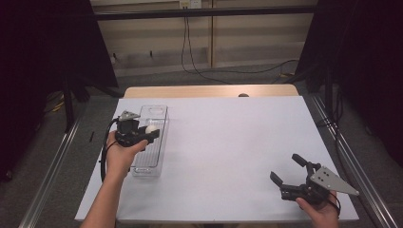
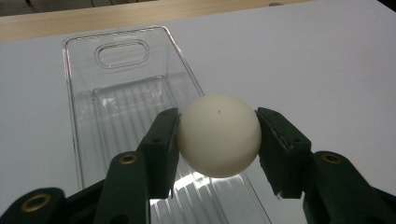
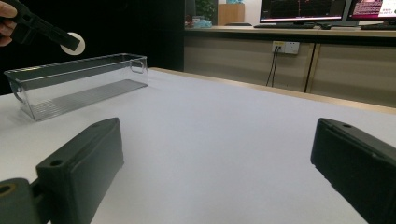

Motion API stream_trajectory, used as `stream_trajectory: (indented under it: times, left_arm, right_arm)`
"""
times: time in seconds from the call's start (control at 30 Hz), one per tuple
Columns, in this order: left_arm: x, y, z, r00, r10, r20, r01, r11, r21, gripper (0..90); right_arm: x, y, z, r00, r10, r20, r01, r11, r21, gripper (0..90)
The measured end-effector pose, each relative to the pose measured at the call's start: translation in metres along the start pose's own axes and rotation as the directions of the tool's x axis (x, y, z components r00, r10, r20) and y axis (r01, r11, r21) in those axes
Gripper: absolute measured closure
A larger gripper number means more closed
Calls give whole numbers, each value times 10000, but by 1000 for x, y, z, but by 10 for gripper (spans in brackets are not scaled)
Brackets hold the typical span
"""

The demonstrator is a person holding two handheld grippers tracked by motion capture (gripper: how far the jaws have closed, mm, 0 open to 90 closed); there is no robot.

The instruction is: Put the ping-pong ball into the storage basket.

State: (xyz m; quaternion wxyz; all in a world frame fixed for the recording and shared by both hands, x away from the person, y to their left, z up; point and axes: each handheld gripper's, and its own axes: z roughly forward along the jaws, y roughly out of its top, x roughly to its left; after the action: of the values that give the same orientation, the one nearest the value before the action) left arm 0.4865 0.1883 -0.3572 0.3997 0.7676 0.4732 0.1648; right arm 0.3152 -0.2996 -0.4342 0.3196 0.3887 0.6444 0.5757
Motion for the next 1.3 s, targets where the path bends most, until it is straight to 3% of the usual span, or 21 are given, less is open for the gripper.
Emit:
stream_trajectory:
  times: [1.3]
  left_arm:
    - [5, -12, 2, 9997, -134, -196, 133, 9999, -52, 511]
  right_arm:
    - [0, 0, 1, 10000, 35, -21, -35, 10000, 10, 19]
